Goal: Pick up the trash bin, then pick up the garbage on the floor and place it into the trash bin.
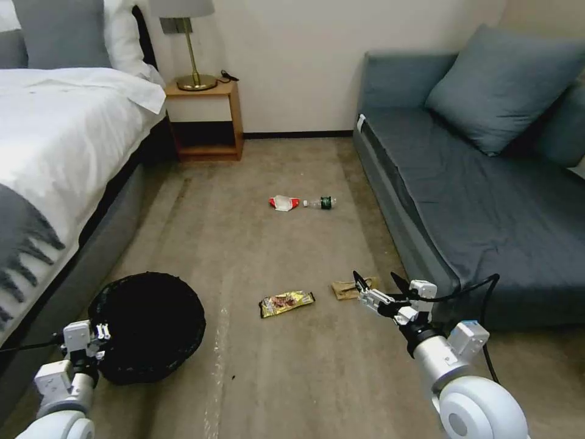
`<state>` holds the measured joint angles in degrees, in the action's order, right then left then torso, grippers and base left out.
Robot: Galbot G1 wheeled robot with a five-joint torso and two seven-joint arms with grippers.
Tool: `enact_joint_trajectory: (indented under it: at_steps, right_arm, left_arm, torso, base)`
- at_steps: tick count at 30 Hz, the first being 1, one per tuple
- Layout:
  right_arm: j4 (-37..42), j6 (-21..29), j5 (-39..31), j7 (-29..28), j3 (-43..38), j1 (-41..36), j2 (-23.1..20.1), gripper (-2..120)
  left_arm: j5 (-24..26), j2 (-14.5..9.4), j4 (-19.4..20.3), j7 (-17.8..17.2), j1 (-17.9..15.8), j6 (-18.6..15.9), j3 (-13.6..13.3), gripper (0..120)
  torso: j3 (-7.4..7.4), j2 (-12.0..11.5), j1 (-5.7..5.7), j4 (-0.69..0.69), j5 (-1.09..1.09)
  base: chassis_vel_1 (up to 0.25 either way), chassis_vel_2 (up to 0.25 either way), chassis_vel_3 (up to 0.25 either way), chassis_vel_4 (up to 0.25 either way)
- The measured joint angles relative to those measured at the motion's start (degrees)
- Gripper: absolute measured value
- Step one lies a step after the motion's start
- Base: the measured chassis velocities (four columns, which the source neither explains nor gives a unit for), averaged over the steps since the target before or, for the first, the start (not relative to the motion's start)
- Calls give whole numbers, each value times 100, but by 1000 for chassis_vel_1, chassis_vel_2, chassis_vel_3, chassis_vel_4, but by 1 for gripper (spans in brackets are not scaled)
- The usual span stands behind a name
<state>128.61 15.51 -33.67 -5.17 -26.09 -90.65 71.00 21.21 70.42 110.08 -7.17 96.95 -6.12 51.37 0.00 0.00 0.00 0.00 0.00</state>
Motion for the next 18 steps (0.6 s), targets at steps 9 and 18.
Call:
enact_joint_trajectory:
  at_steps: [9, 18]
  right_arm:
    - [15, 1, 38, 32, 4, -37, 12, 100]
    - [13, 4, 78, 84, 13, -69, 23, 100]
  left_arm:
    - [-5, 11, -18, 46, 25, 32, 29, 6]
    - [-39, 23, -81, 63, 44, 134, 36, 6]
  torso:
    - [0, 0, 0, 0, 0]
    - [0, 0, 0, 1, 0]
  base:
    - [-86, 84, 80, -92]
    - [-101, 92, 109, -103]
